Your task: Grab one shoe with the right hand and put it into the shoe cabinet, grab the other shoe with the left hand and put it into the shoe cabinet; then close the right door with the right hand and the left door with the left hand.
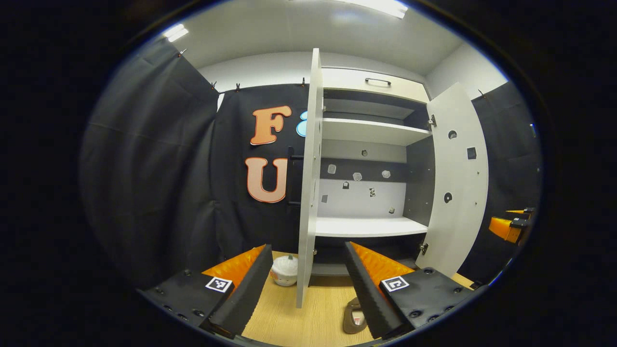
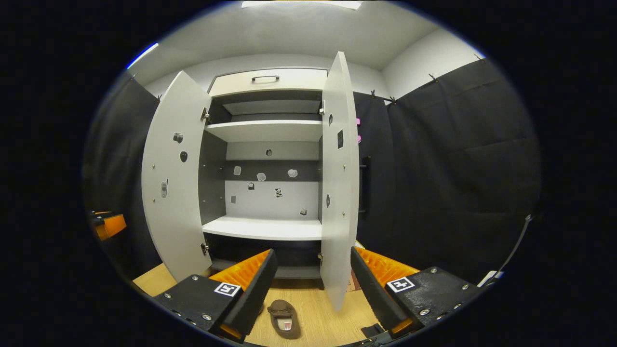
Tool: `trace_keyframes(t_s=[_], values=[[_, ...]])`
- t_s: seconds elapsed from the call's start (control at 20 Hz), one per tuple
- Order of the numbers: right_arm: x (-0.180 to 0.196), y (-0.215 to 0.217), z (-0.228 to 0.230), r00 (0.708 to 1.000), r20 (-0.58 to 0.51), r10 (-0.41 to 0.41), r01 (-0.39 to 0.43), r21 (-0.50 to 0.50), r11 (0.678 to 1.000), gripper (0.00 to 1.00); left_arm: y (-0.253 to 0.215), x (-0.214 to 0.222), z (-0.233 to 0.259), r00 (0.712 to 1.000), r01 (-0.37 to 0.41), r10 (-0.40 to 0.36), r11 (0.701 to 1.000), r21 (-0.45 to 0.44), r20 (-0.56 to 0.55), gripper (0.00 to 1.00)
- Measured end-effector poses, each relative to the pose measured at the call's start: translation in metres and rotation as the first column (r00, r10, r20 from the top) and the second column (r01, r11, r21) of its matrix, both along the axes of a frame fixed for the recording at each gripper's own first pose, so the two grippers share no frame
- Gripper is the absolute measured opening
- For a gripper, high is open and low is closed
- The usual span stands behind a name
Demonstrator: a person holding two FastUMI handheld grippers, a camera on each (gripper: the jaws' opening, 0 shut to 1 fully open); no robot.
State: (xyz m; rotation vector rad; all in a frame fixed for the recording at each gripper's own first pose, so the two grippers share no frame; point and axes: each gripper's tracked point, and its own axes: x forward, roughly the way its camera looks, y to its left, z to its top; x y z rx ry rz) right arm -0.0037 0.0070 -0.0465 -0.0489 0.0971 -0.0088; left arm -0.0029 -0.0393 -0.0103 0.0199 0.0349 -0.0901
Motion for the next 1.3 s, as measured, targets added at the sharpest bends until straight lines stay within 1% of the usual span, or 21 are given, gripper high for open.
trace_keyframes(t_s=[0.05,0.1,0.15,0.25,0.35,0.4,0.45,0.55,0.65,0.75,0.8,0.85,0.9,1.0,1.05,1.1,1.15,1.2,1.25,1.3], values=[[0.001,0.004,-0.010,1.000,-0.021,0.010,-0.010,-0.001,1.000,0.94,-0.002,0.000,-0.001,1.000,0.002,-0.002,1.000,0.002,-0.002,0.96],[0.002,0.007,-0.024,0.999,-0.045,0.019,-0.019,-0.001,1.000,0.94,-0.003,0.000,-0.001,1.000,0.005,-0.005,1.000,0.002,-0.002,0.94],[0.005,0.012,-0.039,0.997,-0.076,0.028,-0.029,-0.002,1.000,0.94,-0.004,0.000,-0.002,1.000,0.007,-0.007,1.000,0.003,-0.002,0.96],[0.011,0.017,-0.074,0.991,-0.132,0.037,-0.038,0.000,0.999,0.94,-0.006,0.000,-0.003,1.000,0.009,-0.009,1.000,0.005,-0.005,0.96],[0.016,0.025,-0.103,0.984,-0.166,0.063,-0.062,0.012,0.998,0.95,-0.006,-0.001,-0.007,1.000,0.010,-0.010,1.000,0.002,-0.013,0.96],[0.019,0.028,-0.124,0.978,-0.199,0.068,-0.067,0.010,0.998,0.95,-0.006,-0.001,-0.008,1.000,0.009,-0.009,1.000,0.002,-0.017,0.94],[0.022,0.031,-0.143,0.970,-0.229,0.075,-0.076,0.007,0.997,0.95,-0.004,0.000,-0.010,1.000,0.007,-0.007,1.000,0.005,-0.019,0.96],[0.027,0.034,-0.182,0.953,-0.293,0.079,-0.087,-0.015,0.996,0.94,-0.003,0.001,-0.014,1.000,-0.002,0.002,1.000,0.015,-0.023,0.96],[0.034,0.032,-0.223,0.929,-0.362,0.075,-0.094,-0.035,0.995,0.95,-0.002,0.001,-0.020,0.999,-0.006,0.007,1.000,0.027,-0.039,0.96],[0.042,0.032,-0.263,0.904,-0.423,0.066,-0.086,-0.029,0.996,0.95,0.000,0.001,-0.026,0.998,-0.012,0.014,0.999,0.033,-0.060,0.96],[0.045,0.031,-0.283,0.889,-0.454,0.060,-0.079,-0.024,0.997,0.95,0.000,0.002,-0.028,0.997,-0.012,0.014,0.999,0.031,-0.070,0.99],[0.048,0.031,-0.302,0.873,-0.484,0.059,-0.077,-0.017,0.997,0.95,0.001,0.002,-0.031,0.997,-0.012,0.014,0.999,0.029,-0.078,0.99],[0.048,0.031,-0.321,0.853,-0.518,0.057,-0.076,-0.015,0.997,0.95,0.002,0.002,-0.033,0.996,-0.015,0.018,0.999,0.032,-0.085,0.97],[0.053,0.030,-0.352,0.825,-0.564,0.040,-0.067,-0.027,0.997,0.92,0.005,0.004,-0.036,0.995,-0.024,0.028,0.999,0.045,-0.094,0.96],[0.055,0.027,-0.363,0.810,-0.585,0.030,-0.064,-0.037,0.997,0.87,0.006,0.003,-0.038,0.995,-0.027,0.032,0.998,0.051,-0.099,0.94],[0.057,0.026,-0.375,0.796,-0.605,0.021,-0.055,-0.038,0.998,0.83,0.006,0.005,-0.040,0.994,-0.029,0.035,0.998,0.056,-0.104,0.96],[0.056,0.026,-0.386,0.781,-0.625,0.018,-0.049,-0.032,0.998,0.77,0.007,0.004,-0.044,0.993,-0.031,0.038,0.998,0.059,-0.111,0.94],[0.058,0.027,-0.394,0.766,-0.643,0.017,-0.043,-0.026,0.999,0.74,0.008,0.005,-0.046,0.992,-0.033,0.040,0.998,0.062,-0.118,0.97],[0.059,0.025,-0.404,0.750,-0.661,0.014,-0.038,-0.022,0.999,0.70,0.009,0.005,-0.051,0.991,-0.035,0.043,0.997,0.063,-0.126,0.97],[0.060,0.025,-0.411,0.733,-0.680,0.015,-0.036,-0.017,0.999,0.67,0.010,0.006,-0.054,0.990,-0.037,0.046,0.997,0.064,-0.134,0.96]])
